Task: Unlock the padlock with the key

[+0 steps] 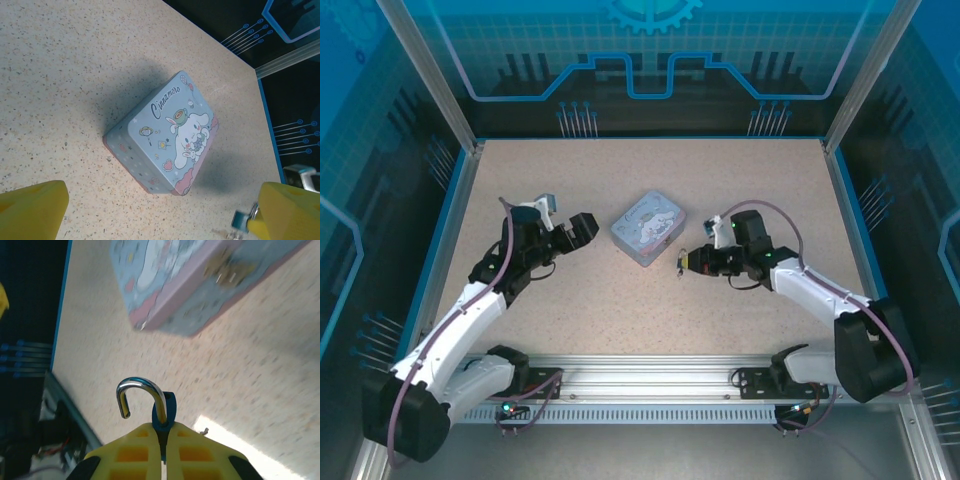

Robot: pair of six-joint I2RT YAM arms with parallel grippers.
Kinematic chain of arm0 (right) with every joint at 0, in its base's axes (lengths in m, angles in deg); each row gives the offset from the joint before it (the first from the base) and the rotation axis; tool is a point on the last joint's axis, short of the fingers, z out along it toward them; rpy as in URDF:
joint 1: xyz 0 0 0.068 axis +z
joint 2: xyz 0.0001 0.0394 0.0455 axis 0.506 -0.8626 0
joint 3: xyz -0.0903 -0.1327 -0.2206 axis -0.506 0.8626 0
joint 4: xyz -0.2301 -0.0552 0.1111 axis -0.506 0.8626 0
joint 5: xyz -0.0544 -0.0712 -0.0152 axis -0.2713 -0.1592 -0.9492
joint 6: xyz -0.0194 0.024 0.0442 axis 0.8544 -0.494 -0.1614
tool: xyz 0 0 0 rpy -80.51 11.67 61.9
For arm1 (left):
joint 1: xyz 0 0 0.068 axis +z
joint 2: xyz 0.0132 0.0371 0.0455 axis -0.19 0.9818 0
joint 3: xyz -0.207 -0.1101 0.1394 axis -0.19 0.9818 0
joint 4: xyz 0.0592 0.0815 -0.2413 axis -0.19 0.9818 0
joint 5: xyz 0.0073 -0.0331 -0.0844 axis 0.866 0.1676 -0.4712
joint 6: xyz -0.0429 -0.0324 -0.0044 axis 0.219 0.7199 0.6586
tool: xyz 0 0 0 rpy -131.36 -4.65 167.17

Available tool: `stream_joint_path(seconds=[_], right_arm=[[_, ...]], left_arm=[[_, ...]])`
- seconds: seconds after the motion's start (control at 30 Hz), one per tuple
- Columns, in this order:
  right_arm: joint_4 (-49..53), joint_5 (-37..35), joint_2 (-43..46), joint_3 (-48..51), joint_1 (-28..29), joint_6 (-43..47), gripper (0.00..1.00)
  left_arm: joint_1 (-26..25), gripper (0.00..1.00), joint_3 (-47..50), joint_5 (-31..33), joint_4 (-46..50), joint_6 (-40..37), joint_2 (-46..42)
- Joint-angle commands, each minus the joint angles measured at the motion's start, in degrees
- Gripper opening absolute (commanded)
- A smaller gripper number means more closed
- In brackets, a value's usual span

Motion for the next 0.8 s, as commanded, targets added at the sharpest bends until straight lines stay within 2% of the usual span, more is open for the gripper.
stream_joint_path(seconds=[0.0, 0.27, 0.43, 0.67, 0.77], right_arm=[[-3.0, 5.7, -2.3, 3.1, 2.8, -3.5, 0.08], [-5.8, 6.9, -12.8, 3.8, 2.9, -3.9, 0.08], [-4.8, 1.9, -12.5, 4.9, 1.4, -3.0, 0.09], [-2.3, 1.4, -15.9, 3.6, -1.0, 0.2, 0.16], [-2.1, 0.2, -14.0, 4.0, -2.0, 0.2, 0.27]], left_arm=[[0.7, 0.99, 0.8, 0.7, 0.9, -0.3, -0.7], [0.8, 0.99, 1.1, 0.6, 1.4, 0.2, -1.0], [0.8, 0.99, 1.1, 0.8, 1.9, 0.0, -1.0], [1.1, 0.99, 0.6, 1.3, 2.5, -0.7, -0.5], [1.3, 0.99, 0.0, 1.5, 3.1, -1.0, -0.6]])
